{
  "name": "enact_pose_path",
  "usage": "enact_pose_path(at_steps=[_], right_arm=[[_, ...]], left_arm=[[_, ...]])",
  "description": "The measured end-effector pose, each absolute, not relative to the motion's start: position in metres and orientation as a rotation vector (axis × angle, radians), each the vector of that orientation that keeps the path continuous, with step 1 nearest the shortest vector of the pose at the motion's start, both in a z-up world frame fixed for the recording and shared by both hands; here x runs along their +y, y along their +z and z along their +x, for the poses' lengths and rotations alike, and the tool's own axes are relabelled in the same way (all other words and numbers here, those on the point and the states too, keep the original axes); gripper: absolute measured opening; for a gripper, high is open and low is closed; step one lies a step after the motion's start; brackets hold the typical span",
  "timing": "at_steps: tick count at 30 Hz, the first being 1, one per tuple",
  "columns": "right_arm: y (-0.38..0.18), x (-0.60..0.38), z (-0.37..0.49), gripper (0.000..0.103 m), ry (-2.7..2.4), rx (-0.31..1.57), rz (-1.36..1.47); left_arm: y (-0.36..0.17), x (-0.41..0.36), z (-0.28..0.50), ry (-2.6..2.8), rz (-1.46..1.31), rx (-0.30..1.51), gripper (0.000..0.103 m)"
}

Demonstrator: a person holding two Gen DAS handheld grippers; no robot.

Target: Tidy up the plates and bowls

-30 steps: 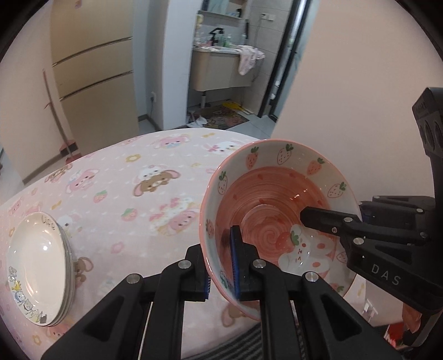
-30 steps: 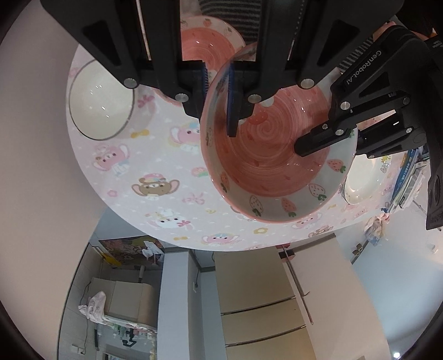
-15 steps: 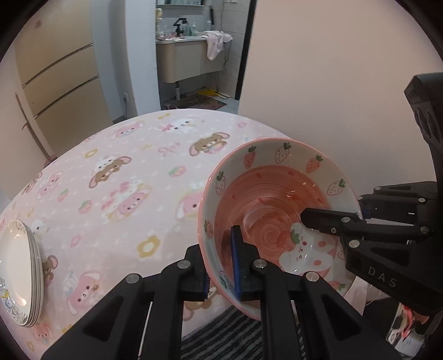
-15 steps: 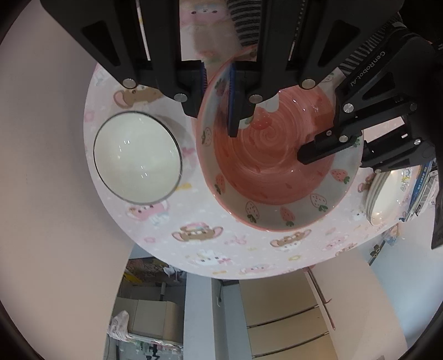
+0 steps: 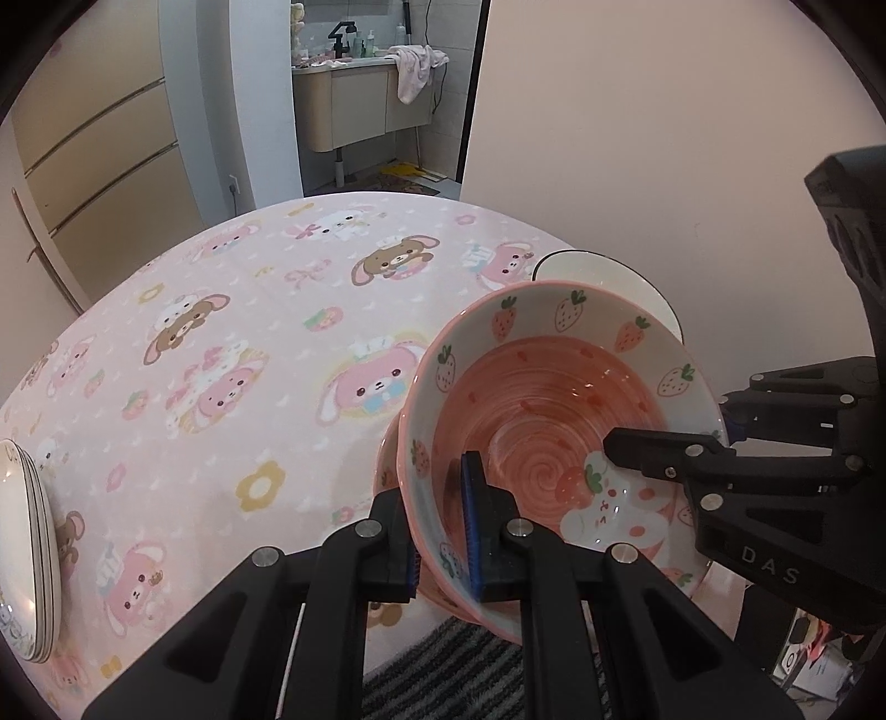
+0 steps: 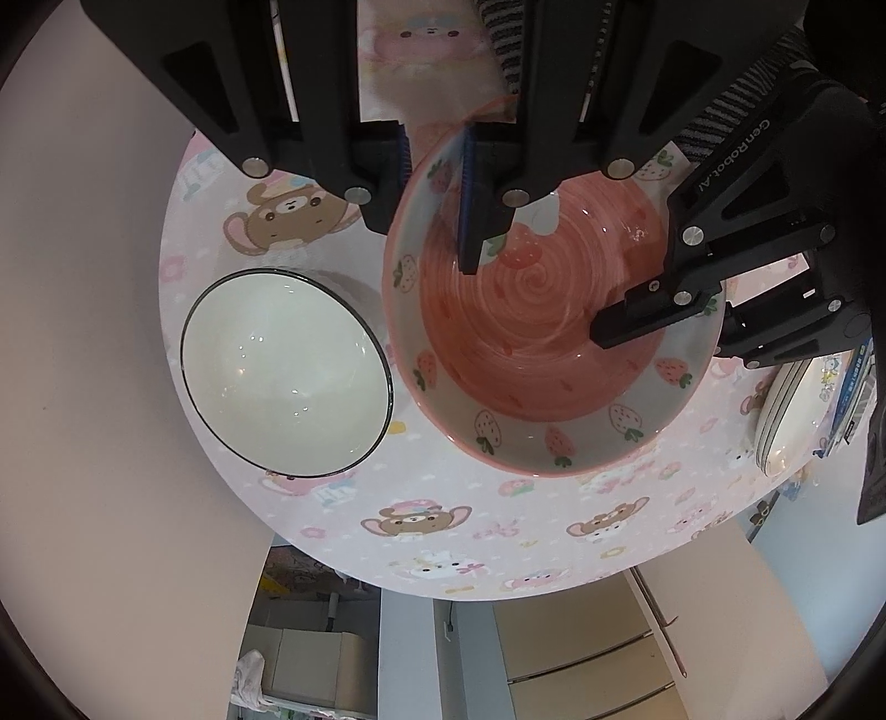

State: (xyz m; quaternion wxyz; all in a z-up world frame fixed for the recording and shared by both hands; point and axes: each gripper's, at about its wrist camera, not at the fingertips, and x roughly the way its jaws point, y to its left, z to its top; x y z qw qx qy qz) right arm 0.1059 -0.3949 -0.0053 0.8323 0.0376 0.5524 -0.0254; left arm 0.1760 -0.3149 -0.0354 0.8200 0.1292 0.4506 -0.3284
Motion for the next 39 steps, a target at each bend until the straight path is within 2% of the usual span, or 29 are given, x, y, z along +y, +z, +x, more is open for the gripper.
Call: enact_pose_path(at_steps=[20,39], right_arm=[[-0.018,-0.396,0.106,0.017,-0.024,1.231,0.092],[-0.003,-0.397,0.089,0.012,-0.03,1.159,0.106]], left_arm=[[-0.042,-0.314,0.176,-0.7,0.349,0.925,0.014],[-0.039,-0.317,0.161,-0.672,0.446,0.806,0.014]])
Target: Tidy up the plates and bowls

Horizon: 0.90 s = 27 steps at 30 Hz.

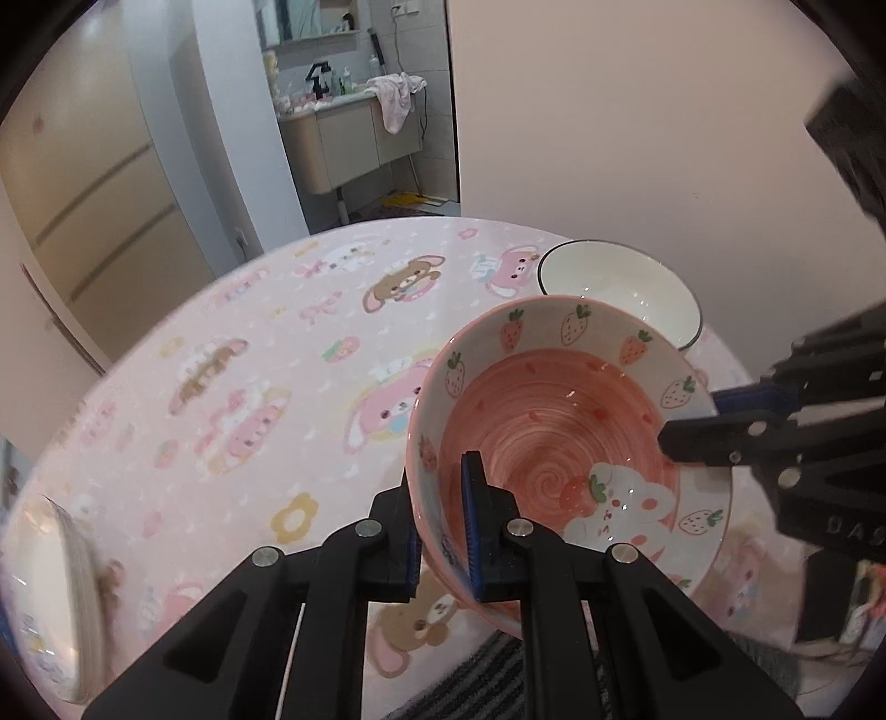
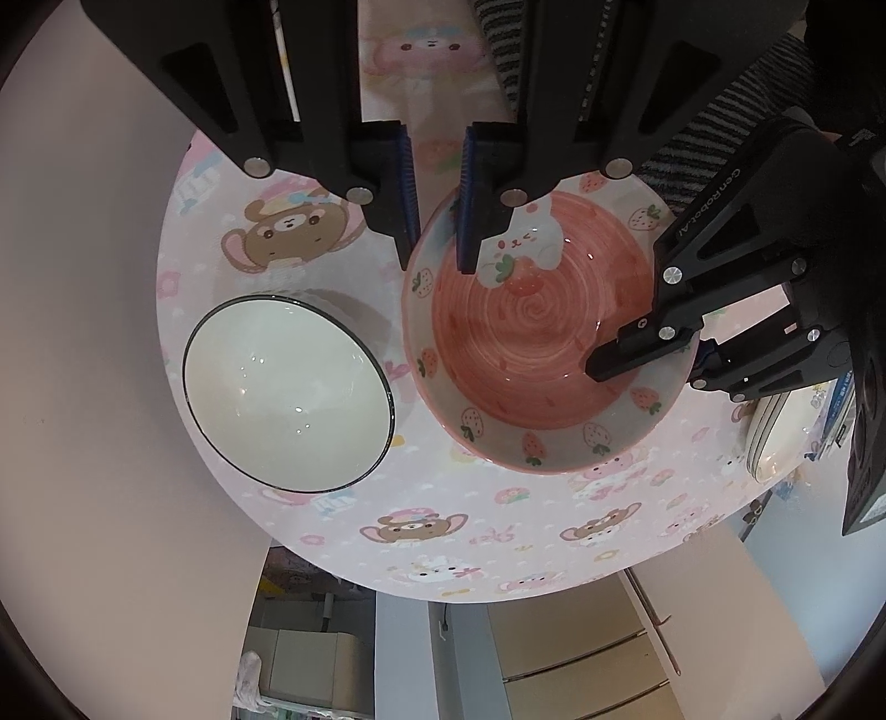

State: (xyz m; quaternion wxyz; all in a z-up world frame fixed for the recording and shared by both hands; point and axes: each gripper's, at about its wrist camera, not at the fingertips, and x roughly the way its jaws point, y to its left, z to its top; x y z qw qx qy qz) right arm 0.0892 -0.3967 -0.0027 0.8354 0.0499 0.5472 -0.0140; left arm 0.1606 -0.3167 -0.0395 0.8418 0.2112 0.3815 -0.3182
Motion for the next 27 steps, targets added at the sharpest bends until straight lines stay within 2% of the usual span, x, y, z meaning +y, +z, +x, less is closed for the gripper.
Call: enact_pose_path(at_steps=[12,27], right_arm=[[0.011,-0.383,0.09,0.012,-0.021,1.138,0.093],[-0.002,-0.38,0.099,0.012,-0.081,1.159,0.034]], left_arm=[[-0.032,-0.302,0.171,-0.668,0.422,0.831,0.014],[-0.056,-0.307,0.183,-0.7,0.373,0.921,0.014]])
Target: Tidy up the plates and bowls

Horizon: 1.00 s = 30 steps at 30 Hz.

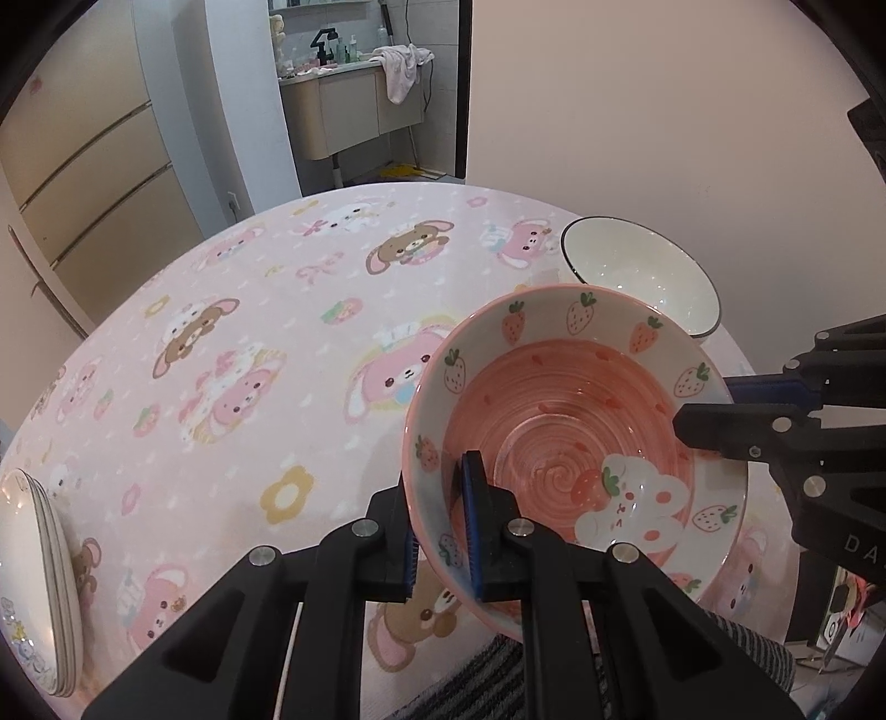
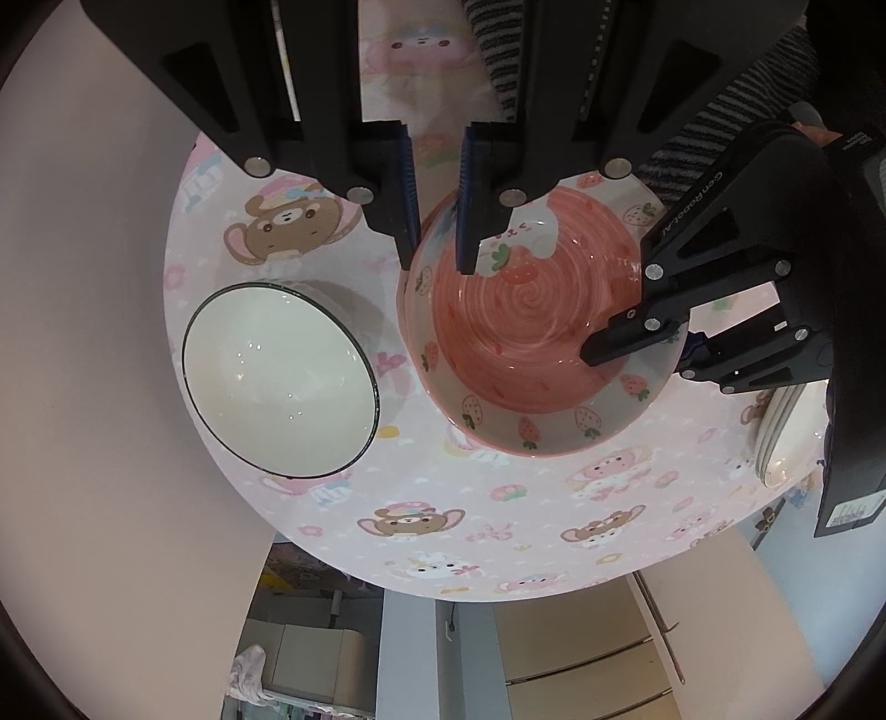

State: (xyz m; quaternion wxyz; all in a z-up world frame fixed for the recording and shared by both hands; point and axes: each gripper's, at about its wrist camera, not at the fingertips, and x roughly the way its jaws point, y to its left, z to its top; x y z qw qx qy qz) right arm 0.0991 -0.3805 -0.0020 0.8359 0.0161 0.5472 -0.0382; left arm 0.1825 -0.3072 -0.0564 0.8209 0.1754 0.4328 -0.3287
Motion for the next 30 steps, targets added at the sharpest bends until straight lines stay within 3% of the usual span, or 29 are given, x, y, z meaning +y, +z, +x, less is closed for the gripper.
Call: enact_pose_path(at_steps=[20,22,23,24,26,30], right_arm=[[0.0,-0.382,0.083,0.018,-0.046,1.143,0.012],[0.007,-0.381,0.078,0.018,-0.026,1.132,0.008],[0.011,-0.383,0.075,0.018,-0.024,1.121,0.009],[0.017,-0.385,0.071,0.019,-0.024,1.104,0.01],[0.028,-0.391,0.067,0.021,-0.032,1.073,0.014],[0.05,-0.414,0.061,0.034,-0.078,1.004,0.052]], left_arm=[[-0.036,-0.301,0.172,-0.709,0.385,0.802,0.016],[-0.025,-0.297,0.167,-0.718,0.377,0.767,0.023],[-0.018,-0.295,0.166,-0.722,0.362,0.754,0.036],[-0.012,-0.294,0.164,-0.727,0.346,0.742,0.057],[0.004,-0.29,0.158,-0.738,0.308,0.688,0.085],[0.026,-0.296,0.148,-0.744,0.337,0.629,0.086]])
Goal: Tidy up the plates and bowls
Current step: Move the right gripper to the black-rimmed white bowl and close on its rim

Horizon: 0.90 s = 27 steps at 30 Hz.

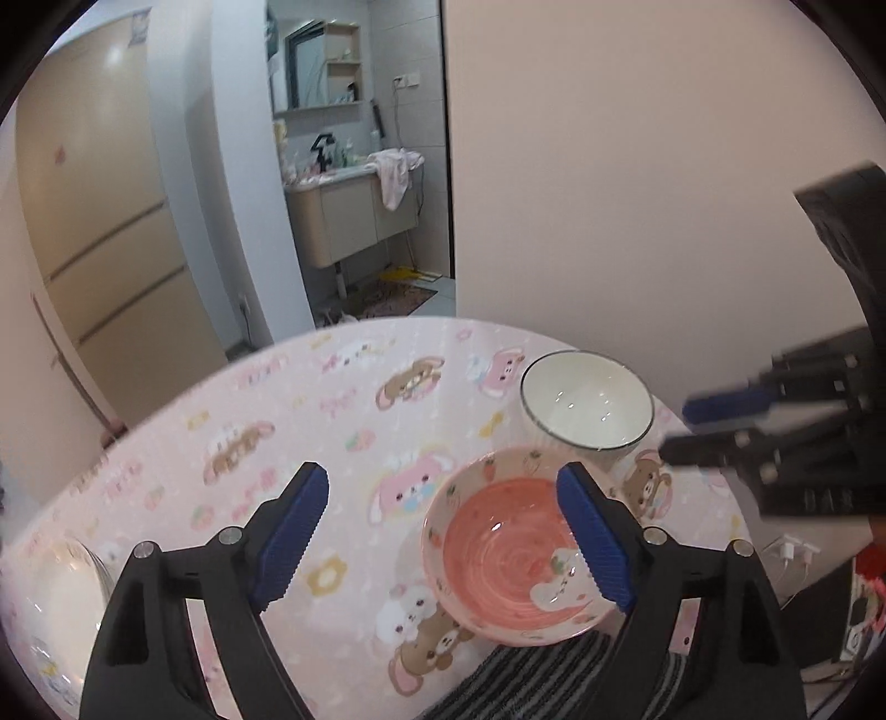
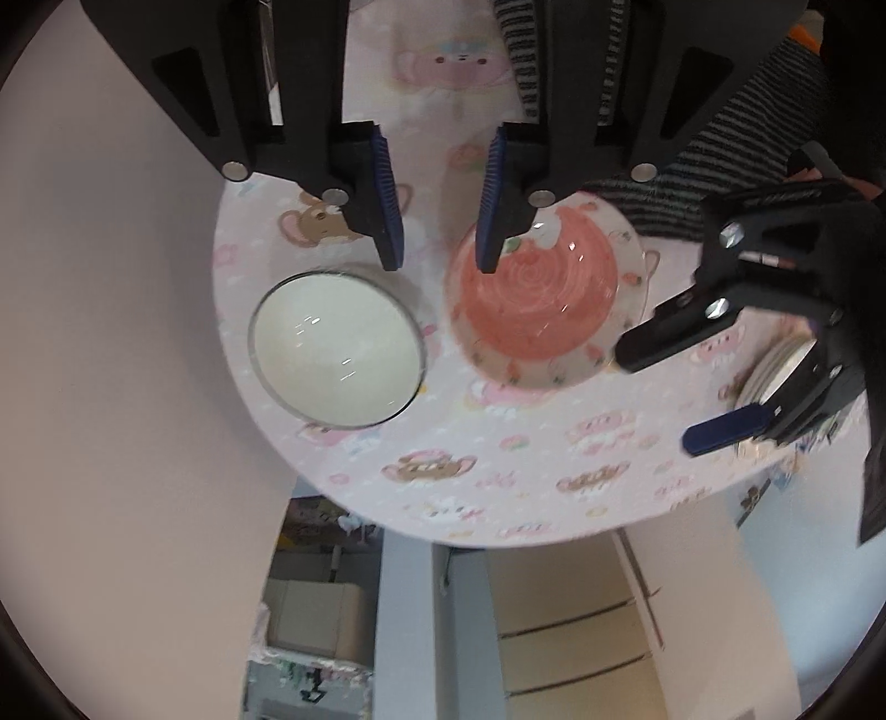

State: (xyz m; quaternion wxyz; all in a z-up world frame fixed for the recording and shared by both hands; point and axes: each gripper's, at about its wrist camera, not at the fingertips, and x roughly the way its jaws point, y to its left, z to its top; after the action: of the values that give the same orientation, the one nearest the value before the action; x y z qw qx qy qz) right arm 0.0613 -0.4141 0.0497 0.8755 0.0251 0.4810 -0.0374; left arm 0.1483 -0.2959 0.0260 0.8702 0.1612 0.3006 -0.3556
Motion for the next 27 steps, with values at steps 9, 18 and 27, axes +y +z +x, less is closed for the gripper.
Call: enact_pose_path(at_steps=[9,18,27], right_arm=[[0.075,-0.47,0.059,0.052,-0.219,0.904,0.122],[0.052,-0.501,0.077,0.052,-0.232,0.951,0.159],[0.014,-0.526,0.113,0.052,-0.241,1.02,0.198]], left_arm=[[0.055,-0.327,0.158,-0.767,0.304,0.61,0.087],[0.047,-0.372,0.179,-0.841,0.294,0.626,0.087],[0.005,-0.427,0.225,-0.805,0.369,0.889,0.087]])
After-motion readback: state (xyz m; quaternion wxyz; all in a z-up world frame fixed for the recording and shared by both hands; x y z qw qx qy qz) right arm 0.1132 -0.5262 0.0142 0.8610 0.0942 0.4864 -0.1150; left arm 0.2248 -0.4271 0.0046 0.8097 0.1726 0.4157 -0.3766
